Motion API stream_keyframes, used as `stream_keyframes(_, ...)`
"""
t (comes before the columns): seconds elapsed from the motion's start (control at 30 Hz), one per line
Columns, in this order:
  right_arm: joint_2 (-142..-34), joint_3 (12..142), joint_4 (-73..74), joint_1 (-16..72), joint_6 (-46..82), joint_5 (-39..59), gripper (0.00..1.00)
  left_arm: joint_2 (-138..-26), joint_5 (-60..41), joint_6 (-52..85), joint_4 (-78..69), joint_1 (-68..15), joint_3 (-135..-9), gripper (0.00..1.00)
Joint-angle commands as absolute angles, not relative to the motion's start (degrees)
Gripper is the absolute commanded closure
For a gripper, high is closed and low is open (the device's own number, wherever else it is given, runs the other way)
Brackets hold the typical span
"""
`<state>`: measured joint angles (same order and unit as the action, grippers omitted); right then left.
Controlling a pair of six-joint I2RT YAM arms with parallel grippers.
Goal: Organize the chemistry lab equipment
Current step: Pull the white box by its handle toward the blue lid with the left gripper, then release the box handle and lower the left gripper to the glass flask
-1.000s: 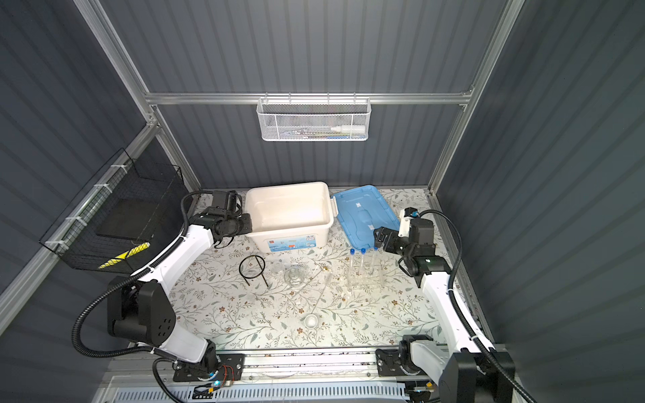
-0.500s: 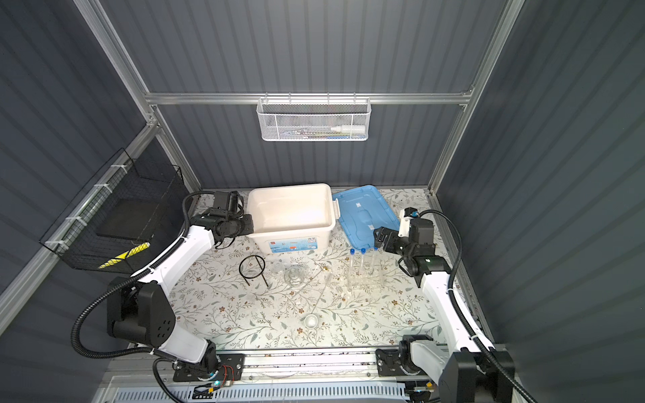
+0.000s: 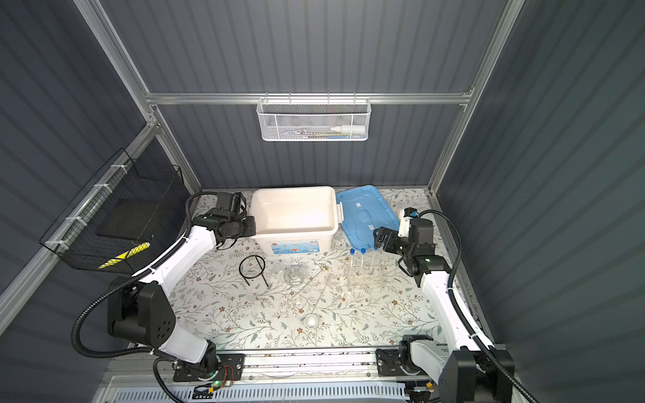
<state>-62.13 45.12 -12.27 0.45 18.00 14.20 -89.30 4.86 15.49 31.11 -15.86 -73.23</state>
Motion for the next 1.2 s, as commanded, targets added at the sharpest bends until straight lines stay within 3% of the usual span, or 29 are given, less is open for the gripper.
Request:
stream_keyframes(0.0,-62.58,45.88,-12.55,0.30,18.37,14.58,0.01,-87.74,4.85,15.32,33.61,-16.26,-72.48,0.65)
stream_keyframes(0.37,-62.55,45.62,-12.57,0.18,18.03,13.79,0.01,-84.61,8.84,16.44,36.02,-16.65,-73.03,0.29)
stream_keyframes(0.73,-62.23,45.44,-12.35,0.24,17.62,14.23,0.01,-79.35,14.07,17.06,37.22,-19.14,-71.94,0.06)
stream_keyframes(0.9,-61.70,45.62,-12.68,0.18,17.23,14.11,0.01,-77.57,17.75,15.02,37.33,-23.80,-72.30,0.03)
stream_keyframes(1.17,-61.44,45.70,-13.09,0.21,17.40,14.19,0.01,-80.96,23.24,8.82,41.84,-38.30,-76.55,0.05)
